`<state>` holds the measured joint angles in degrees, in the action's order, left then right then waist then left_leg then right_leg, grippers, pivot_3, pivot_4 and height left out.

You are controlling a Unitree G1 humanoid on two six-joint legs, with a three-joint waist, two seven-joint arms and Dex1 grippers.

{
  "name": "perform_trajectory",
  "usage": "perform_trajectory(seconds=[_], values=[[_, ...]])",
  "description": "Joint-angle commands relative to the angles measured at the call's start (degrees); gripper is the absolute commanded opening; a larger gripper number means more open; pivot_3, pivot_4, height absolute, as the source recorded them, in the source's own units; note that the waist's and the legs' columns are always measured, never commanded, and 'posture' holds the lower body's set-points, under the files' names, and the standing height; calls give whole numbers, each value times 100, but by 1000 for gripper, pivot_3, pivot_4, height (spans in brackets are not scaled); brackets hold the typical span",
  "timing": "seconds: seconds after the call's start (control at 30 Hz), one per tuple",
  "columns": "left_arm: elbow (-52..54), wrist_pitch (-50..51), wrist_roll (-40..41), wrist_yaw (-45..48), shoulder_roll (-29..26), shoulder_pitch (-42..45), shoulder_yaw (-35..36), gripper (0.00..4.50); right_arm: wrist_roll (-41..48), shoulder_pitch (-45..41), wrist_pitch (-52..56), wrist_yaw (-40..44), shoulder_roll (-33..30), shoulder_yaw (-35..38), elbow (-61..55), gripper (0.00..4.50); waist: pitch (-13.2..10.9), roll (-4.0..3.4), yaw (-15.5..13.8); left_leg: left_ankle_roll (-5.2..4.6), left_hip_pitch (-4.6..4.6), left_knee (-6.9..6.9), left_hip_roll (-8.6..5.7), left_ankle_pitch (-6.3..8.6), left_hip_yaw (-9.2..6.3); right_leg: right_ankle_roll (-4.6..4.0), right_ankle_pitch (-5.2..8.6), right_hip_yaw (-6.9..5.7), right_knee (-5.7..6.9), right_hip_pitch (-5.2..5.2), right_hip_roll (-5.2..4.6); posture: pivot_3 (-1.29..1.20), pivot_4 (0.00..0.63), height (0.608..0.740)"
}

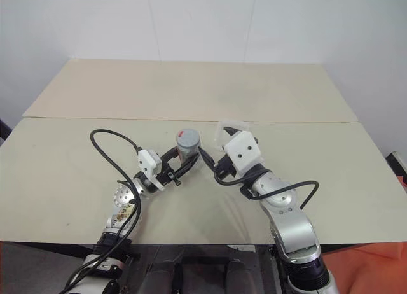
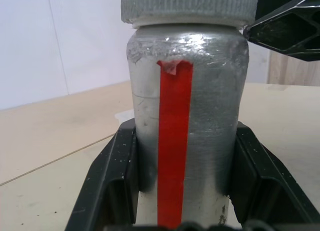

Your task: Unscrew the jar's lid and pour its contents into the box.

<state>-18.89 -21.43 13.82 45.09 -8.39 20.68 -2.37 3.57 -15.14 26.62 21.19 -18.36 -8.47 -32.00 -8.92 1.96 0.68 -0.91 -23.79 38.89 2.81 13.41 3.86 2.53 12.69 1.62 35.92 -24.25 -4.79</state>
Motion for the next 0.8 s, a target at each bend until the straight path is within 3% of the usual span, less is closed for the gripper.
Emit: perform_trajectory(seconds=[0.03,0.3,0.4,0.8], values=[[223,-183,89,-10,-4,74,30,1962,69,-132,-87,45,-43,150,-152,4456,0,0,0,0,0,0,0,0,0,0,0,0,0,0,0,0,150,740],[176,-242,20,-145,6,86,42,1962,923,-97,403,702,-352,342,-736,4456,0,0,-1,0,0,0,0,0,-1,0,0,0,-1,1,0,0,150,740],[223,-248,-3,-192,30,51,5,1962,996,-360,478,597,-145,115,-632,4456,0,0,8,0,1,0,0,0,-1,0,0,0,0,2,0,0,150,740],[396,-335,-84,-416,107,-51,-105,1962,126,-1402,-69,-142,844,-682,847,4456,0,0,-7,0,-1,1,1,0,-1,-1,-1,-2,1,0,2,0,150,740]])
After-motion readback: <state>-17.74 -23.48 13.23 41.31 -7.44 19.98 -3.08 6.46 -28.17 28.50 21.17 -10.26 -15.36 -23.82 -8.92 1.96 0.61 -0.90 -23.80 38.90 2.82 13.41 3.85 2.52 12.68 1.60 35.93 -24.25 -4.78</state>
